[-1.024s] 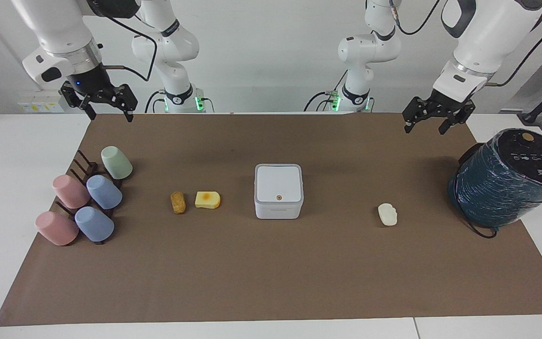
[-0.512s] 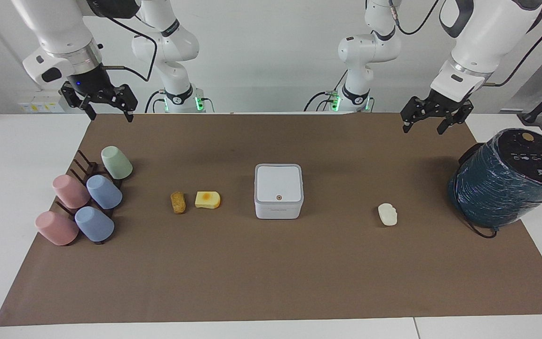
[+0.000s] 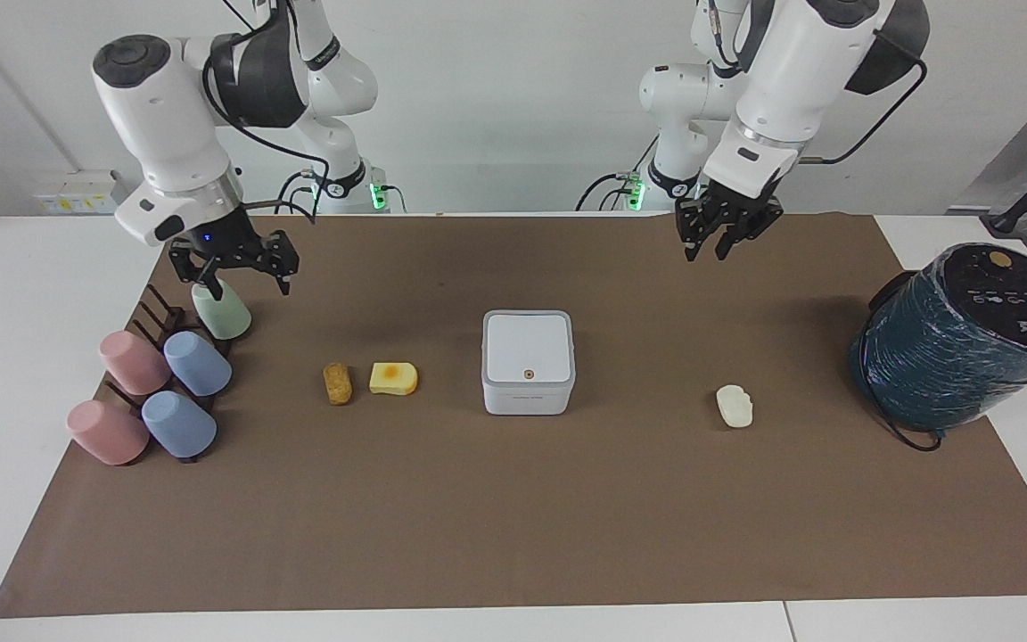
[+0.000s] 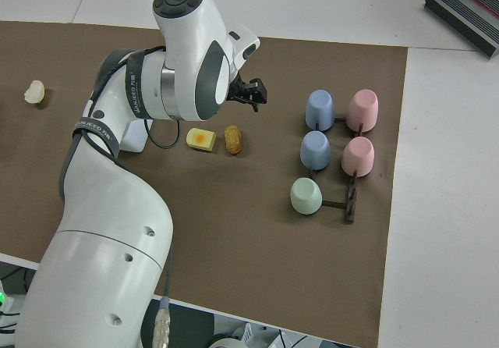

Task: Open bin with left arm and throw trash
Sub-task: 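Reach the left gripper to the bin lid while the right gripper reaches the kiwi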

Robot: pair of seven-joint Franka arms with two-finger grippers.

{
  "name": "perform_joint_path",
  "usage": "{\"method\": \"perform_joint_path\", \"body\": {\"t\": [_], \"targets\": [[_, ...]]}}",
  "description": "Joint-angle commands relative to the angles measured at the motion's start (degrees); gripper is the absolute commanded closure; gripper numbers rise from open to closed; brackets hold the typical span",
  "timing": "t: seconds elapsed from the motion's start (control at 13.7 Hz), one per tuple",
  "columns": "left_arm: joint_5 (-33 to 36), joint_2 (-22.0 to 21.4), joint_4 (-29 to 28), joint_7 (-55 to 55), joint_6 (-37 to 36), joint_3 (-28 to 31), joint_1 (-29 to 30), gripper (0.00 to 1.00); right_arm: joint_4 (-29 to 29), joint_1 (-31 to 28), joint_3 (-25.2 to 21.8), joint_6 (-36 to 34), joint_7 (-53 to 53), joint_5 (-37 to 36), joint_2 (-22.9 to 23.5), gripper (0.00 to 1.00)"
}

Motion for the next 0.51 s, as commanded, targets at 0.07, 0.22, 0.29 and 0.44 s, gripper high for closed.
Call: {"method": "perform_joint_path", "body": {"t": [0.07,0.22,0.29,0.44], "targets": [[-3.8,4.3,-1.8,-11.5,10.1,0.9,-3.9,1.0,-5.3,1.3,0.0,10.9,-6.7,2.3,4.9,0.0],[-3.8,7.1,-1.8,-15.9,15.9,0.9,-6.0,1.0,-8.4,3.6,0.0,16.7,-6.8,2.4,6.7,0.0],[-3.8,8.7,-1.8,-17.4,19.2,0.9,-6.4,1.0,-9.4,3.6,0.0,18.9,-6.9,2.4,7.8,0.0],[-4.7,10.2,-2.2,-18.4,24.4,0.8,-7.5,1.0,-11.5,3.7,0.0,23.2,-7.4,2.4,9.9,0.0]]}}
